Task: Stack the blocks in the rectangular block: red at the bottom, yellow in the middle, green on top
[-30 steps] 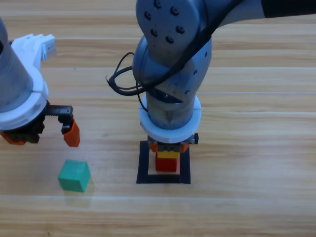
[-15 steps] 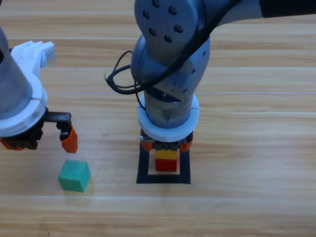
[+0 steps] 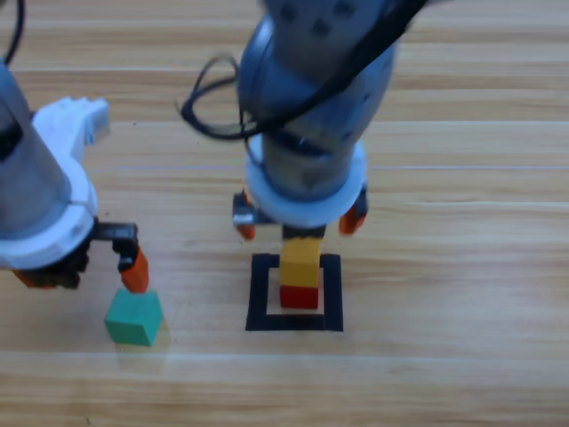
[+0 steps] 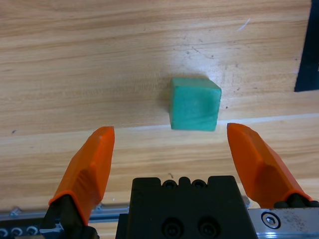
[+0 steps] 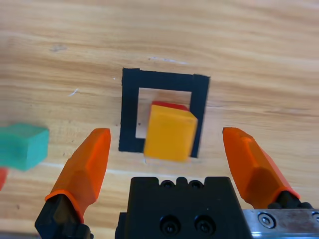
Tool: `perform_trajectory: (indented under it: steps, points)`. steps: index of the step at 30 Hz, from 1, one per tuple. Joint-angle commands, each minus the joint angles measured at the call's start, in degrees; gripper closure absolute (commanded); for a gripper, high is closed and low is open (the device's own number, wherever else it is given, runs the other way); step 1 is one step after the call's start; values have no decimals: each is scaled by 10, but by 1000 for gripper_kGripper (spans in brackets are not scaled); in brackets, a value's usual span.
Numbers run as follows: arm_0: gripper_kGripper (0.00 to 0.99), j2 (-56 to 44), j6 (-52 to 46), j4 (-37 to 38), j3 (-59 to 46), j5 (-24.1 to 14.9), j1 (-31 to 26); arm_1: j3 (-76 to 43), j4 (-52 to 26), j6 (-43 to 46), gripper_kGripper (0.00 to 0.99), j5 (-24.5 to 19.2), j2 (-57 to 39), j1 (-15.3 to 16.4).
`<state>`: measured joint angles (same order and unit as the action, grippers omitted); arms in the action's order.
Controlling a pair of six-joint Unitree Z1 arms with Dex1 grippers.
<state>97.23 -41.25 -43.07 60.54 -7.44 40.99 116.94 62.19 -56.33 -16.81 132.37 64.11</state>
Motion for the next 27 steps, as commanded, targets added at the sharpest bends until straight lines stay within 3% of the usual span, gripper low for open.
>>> perform_trajectory:
  steps: [1,3,6,11,14,23,27]
  points:
    - [34,51,5,39,-23,8,-12,-253,-181,90,0,-10,-246,28]
    - [45,66,6,48,-22,9,-12,-392,-296,132,0,12,-343,12]
    - [45,77,7,57,-19,11,-12,-501,-323,153,0,24,-443,-19]
    - [45,94,6,69,-20,11,-12,-621,-407,204,0,29,-518,-26]
    - [47,103,6,76,-22,12,-12,-667,-461,218,0,33,-514,-26]
    - [90,117,0,93,-38,7,-11,-663,-464,269,0,64,-424,-25]
    - [177,121,-1,97,-39,6,-11,-665,-465,278,0,52,-403,-26]
